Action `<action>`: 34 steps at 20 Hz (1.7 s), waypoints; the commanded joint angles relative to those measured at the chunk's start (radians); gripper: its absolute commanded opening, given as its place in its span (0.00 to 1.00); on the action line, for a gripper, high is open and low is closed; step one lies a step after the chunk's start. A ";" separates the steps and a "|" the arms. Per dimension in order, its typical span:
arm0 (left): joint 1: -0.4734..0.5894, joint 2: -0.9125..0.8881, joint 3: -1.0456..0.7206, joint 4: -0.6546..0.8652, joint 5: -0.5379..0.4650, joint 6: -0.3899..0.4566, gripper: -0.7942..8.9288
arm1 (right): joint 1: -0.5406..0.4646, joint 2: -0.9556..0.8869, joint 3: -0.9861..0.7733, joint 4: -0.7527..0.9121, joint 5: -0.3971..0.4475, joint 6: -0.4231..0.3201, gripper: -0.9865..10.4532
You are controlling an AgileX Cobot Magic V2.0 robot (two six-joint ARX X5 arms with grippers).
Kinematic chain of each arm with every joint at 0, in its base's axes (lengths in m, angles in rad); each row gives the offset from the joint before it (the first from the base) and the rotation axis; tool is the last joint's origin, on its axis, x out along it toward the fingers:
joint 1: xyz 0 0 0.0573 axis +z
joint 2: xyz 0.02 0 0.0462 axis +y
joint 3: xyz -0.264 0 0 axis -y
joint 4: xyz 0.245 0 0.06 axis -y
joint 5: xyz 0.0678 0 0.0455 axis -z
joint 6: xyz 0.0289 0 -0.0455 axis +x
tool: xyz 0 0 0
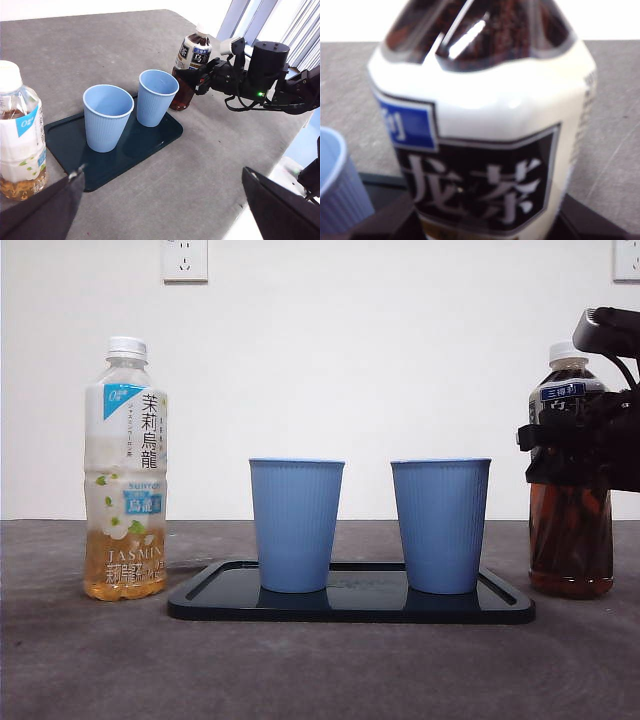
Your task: Pour the drink into the cup
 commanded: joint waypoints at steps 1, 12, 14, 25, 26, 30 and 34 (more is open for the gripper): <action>-0.004 0.002 0.018 0.011 -0.004 0.019 0.59 | 0.003 0.001 0.028 0.070 -0.007 0.002 0.24; -0.004 0.002 0.018 0.011 -0.007 0.019 0.59 | 0.003 0.000 0.028 0.032 -0.010 0.002 0.40; -0.004 0.002 0.018 0.009 -0.007 0.019 0.59 | 0.003 -0.018 0.028 0.016 -0.034 0.003 0.44; -0.004 0.009 -0.001 -0.008 -0.106 0.014 0.59 | 0.036 -0.639 0.086 -0.803 -0.044 0.085 0.48; -0.004 0.009 -0.011 -0.007 -0.118 0.009 0.59 | 0.042 -0.672 0.099 -0.859 -0.049 0.093 0.48; -0.004 0.009 -0.090 0.032 -0.164 -0.049 0.59 | 0.073 -0.821 0.191 -1.161 -0.110 0.148 0.48; -0.004 0.009 -0.197 0.160 -0.201 -0.133 0.59 | 0.086 -0.917 0.277 -1.366 -0.200 0.179 0.48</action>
